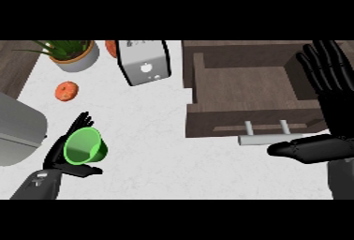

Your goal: Pick up the cup, place it into the drawer and close the drawer

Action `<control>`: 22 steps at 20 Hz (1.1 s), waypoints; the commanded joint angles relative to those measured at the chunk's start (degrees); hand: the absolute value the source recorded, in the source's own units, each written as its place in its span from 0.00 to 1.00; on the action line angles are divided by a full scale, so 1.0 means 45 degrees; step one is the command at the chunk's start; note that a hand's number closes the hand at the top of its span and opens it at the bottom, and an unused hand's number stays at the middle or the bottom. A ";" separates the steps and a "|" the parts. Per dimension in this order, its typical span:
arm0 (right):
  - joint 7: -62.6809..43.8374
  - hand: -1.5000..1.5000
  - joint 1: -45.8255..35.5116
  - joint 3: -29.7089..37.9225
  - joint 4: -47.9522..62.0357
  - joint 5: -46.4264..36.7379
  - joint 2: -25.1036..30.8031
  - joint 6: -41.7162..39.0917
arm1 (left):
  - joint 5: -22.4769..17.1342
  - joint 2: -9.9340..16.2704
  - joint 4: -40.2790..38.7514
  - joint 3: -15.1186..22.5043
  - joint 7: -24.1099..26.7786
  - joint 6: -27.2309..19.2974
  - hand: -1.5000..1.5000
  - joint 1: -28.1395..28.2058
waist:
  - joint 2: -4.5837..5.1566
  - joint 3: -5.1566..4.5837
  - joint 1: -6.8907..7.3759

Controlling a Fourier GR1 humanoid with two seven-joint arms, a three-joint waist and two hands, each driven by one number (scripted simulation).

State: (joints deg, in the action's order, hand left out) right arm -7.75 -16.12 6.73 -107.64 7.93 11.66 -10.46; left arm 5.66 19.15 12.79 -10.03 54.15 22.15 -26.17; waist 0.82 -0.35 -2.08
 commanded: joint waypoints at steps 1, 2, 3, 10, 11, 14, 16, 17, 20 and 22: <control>-0.0293 0.00 -0.0417 -0.0114 0.0032 -0.0164 -0.0056 0.0224 | 0.0123 -0.0221 -0.0194 0.0149 0.1735 0.1572 0.00 0.0047 | 0.0015 -0.0011 0.0042; -0.0838 0.00 -0.0182 -0.0282 -0.0887 -0.0054 -0.0190 0.0398 | 0.0086 -0.0174 -0.0225 0.0121 0.1562 0.1623 0.00 -0.0081 | -0.0027 -0.0016 -0.0085; 0.0076 0.00 -0.0034 0.0056 0.0228 -0.0120 0.0108 -0.0055 | -0.0042 -0.0609 -0.0224 0.0049 0.1392 0.1550 0.00 -0.0317 | 0.0032 0.0000 -0.0012; -0.0095 0.00 -0.0261 -0.0114 0.0192 -0.0368 -0.0034 0.0208 | 0.0034 -0.0525 0.0520 0.0406 0.2378 0.2710 1.00 -0.0003 | -0.0007 -0.0009 0.0099; 0.0119 0.00 -0.0389 -0.0062 0.0527 -0.0311 -0.0014 0.0101 | -0.0026 -0.1095 0.0738 0.0287 0.2599 0.1404 1.00 -0.0166 | 0.0032 -0.0011 0.0090; -0.0482 0.00 -0.0418 0.0129 -0.0183 0.0123 0.0194 0.0012 | -0.0086 -0.0706 0.0983 -0.0083 0.2958 -0.0561 1.00 -0.0265 | -0.0032 -0.0008 -0.0033; 0.0126 0.00 -0.0226 0.0092 0.0389 -0.0214 0.0203 -0.0090 | 0.0027 -0.0931 0.1139 -0.0112 0.3376 -0.1467 1.00 -0.0333 | 0.0003 0.0009 0.0055; 0.0195 0.00 -0.0553 -0.0029 0.0795 -0.0482 -0.0047 0.0235 | -0.0204 -0.1087 0.1185 -0.0283 0.3689 -0.1098 1.00 -0.0281 | 0.0013 0.0009 0.0189; 0.0606 0.00 -0.0272 0.0049 0.0913 -0.0214 -0.0153 0.0027 | -0.0954 -0.1641 0.1224 -0.0802 0.3547 -0.0462 1.00 -0.0592 | 0.0012 0.0014 0.0133; -0.0137 0.00 -0.0582 0.0480 0.0451 0.0230 0.0340 -0.0105 | -0.1536 -0.1834 0.1292 -0.1490 0.3612 -0.1494 1.00 -0.0328 | -0.0057 0.0020 0.0158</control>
State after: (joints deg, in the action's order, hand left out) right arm -7.15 -17.62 7.38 -105.26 7.27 11.98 -10.30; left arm 1.89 13.20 18.52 -13.29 61.20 16.31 -28.12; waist 0.71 -0.28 -1.49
